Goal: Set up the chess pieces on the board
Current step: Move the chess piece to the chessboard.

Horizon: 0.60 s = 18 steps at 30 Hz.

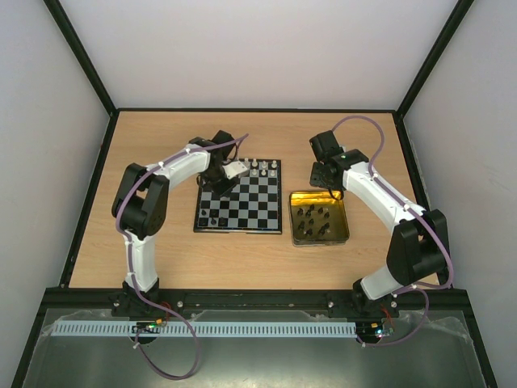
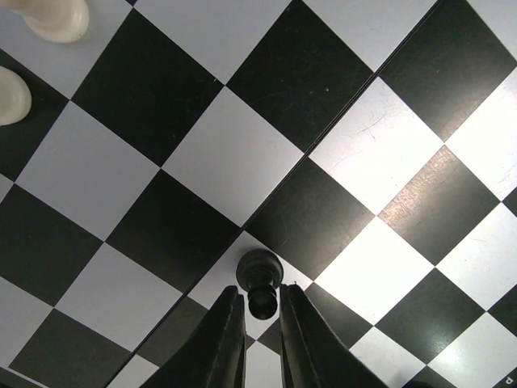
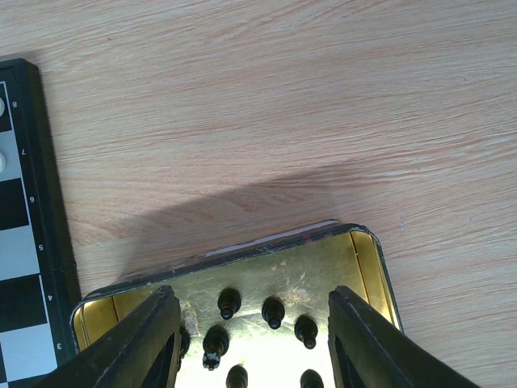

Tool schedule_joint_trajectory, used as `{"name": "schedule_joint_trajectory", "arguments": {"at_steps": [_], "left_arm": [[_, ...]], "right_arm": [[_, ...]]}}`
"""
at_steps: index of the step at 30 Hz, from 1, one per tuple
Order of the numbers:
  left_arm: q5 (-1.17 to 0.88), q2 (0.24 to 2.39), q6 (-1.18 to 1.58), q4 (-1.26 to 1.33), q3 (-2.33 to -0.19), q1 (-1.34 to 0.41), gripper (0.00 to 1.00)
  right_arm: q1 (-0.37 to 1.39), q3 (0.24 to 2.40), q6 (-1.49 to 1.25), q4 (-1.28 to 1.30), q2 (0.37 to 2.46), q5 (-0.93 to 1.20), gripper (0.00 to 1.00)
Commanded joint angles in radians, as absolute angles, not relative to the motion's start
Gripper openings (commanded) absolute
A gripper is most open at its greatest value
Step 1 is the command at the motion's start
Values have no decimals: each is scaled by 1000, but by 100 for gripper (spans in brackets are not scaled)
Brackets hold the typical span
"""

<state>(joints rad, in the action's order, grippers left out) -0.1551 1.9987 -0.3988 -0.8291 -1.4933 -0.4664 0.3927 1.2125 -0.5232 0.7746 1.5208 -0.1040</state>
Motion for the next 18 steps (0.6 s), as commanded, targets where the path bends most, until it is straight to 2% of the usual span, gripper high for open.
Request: {"name": "schedule_joint_trajectory", "arguments": {"at_steps": [1, 18], "left_arm": [[-166, 2024, -404, -851, -1517, -472, 16], [-168, 2007, -402, -853, -1513, -472, 9]], "right_arm": [[388, 1209, -515, 771, 1532, -118, 49], [387, 1195, -517, 766, 1532, -114, 49]]}}
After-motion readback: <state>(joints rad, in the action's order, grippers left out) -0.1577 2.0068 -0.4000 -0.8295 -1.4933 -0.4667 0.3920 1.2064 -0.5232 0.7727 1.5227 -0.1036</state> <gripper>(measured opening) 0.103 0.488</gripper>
